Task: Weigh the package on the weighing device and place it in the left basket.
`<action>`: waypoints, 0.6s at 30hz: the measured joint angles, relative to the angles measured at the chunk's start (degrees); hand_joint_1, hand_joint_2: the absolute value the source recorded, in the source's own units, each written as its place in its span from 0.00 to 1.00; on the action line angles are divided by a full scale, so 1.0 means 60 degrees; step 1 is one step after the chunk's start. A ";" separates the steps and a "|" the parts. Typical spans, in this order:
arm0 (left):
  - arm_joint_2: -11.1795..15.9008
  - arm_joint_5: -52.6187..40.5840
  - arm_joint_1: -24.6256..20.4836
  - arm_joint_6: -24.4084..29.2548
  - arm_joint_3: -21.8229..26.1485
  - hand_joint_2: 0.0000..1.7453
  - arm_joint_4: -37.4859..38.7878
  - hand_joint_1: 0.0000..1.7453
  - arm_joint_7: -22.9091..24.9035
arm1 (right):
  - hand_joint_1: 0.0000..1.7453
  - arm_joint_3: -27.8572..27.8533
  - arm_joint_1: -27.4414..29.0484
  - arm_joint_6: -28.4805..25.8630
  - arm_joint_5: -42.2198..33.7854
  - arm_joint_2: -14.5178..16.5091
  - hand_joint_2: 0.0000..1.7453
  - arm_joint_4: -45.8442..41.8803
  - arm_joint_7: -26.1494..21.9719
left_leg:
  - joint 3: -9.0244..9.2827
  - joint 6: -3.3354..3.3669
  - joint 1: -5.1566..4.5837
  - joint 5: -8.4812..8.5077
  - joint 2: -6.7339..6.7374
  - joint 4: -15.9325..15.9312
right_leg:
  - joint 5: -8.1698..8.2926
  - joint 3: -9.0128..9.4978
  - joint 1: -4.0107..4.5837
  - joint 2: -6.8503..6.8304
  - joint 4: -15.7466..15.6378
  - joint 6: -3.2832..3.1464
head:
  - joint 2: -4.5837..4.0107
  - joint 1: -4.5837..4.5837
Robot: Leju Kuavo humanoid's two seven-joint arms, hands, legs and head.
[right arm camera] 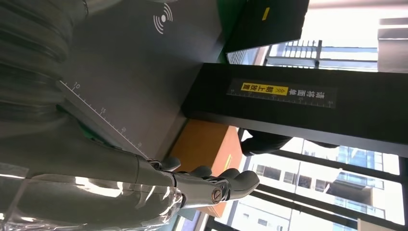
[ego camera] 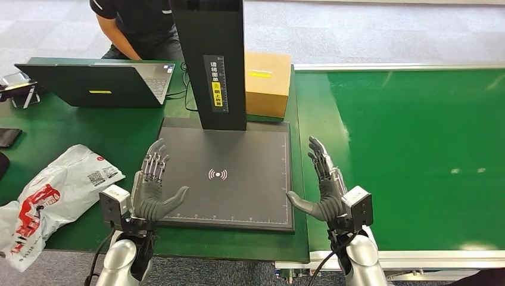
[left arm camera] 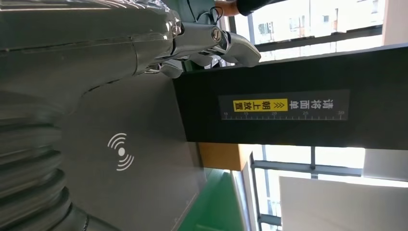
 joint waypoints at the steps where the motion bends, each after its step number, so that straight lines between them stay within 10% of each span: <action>1: 0.0000 -0.0034 -0.0008 0.0002 0.0001 1.00 0.0027 0.00 0.0014 | 0.00 0.0004 -0.0001 -0.0009 0.0008 0.0004 1.00 0.0005 0.0002 | 0.0000 0.0000 0.0000 0.0000 0.0000 0.0000 | 0.0000 0.0000 -0.0001 0.0000 0.0000 0.0000 | 0.0000 -0.0001; 18: -0.0004 -0.0192 -0.0033 -0.0039 0.0035 1.00 0.0476 0.00 0.0403 | 0.00 -0.0017 -0.0021 -0.0579 0.0172 0.0028 1.00 0.0394 0.0245 | 0.0000 0.0000 0.0000 0.0000 0.0000 0.0000 | 0.0000 -0.0001 -0.0003 0.0000 0.0000 0.0000 | 0.0000 -0.0003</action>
